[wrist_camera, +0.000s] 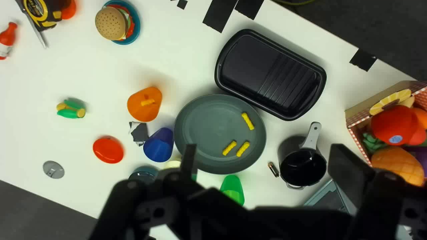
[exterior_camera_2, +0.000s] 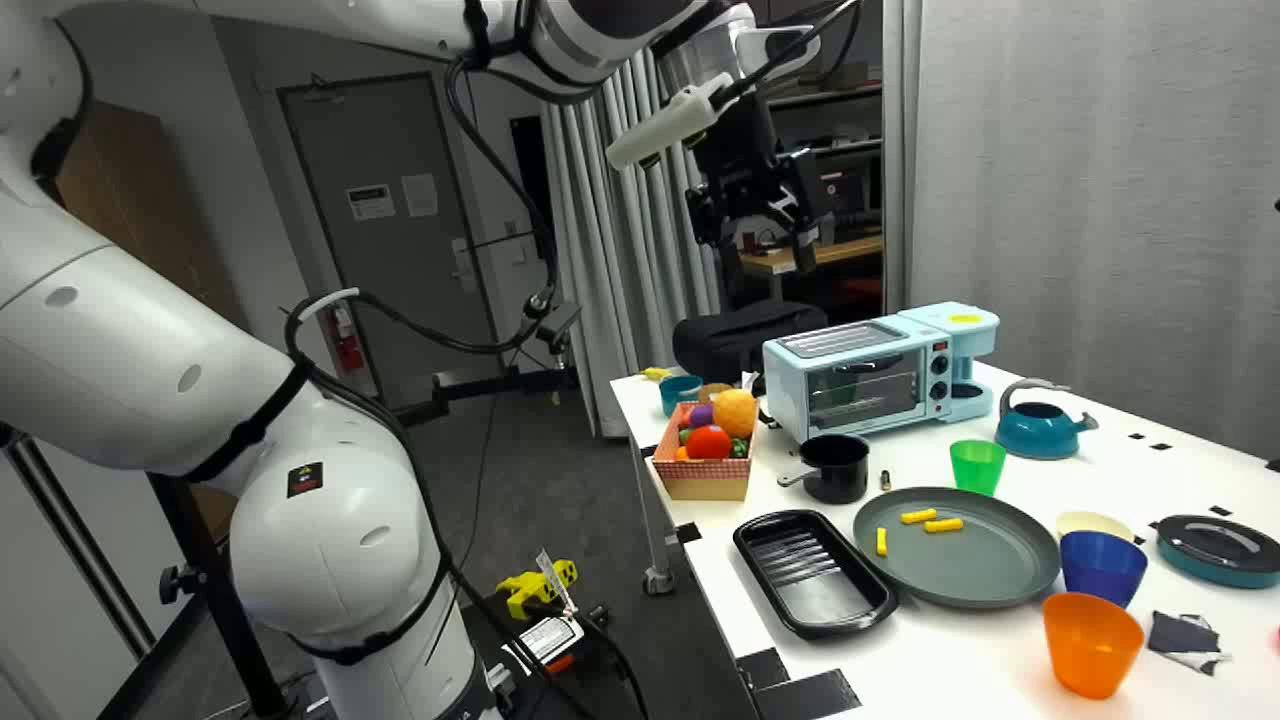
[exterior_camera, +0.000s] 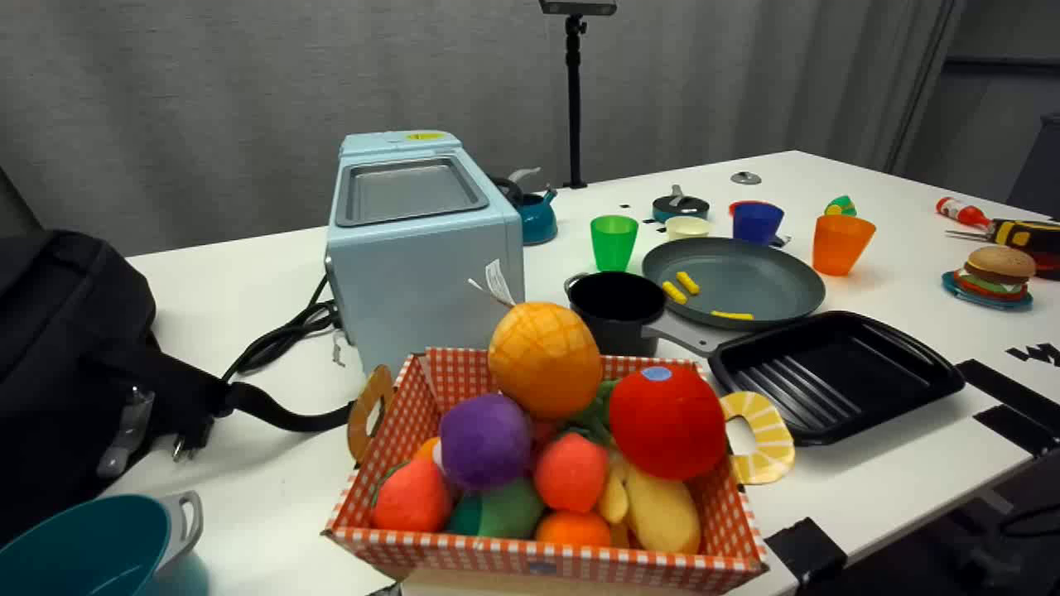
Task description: Pour the fries out of the orange cup and onto the plate
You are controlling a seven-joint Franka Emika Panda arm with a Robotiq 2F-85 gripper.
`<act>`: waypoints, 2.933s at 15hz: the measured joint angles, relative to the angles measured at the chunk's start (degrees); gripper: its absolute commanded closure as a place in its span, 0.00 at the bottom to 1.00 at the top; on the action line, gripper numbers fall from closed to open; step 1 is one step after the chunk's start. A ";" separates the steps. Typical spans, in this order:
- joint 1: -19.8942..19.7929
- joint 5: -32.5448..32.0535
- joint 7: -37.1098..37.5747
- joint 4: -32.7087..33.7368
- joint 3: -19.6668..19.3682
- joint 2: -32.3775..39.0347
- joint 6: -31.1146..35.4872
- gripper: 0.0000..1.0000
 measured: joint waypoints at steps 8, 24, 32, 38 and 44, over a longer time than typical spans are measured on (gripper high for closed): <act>0.00 0.00 0.00 -0.02 0.00 0.07 0.00 0.00; 0.00 0.00 0.00 -0.03 0.00 0.10 0.00 0.00; -2.30 -0.08 0.05 -0.28 -5.08 3.58 1.56 0.00; -6.22 -0.08 0.16 -2.36 -9.96 15.56 15.95 0.00; -8.28 0.15 1.80 -0.49 -11.44 30.29 24.71 0.00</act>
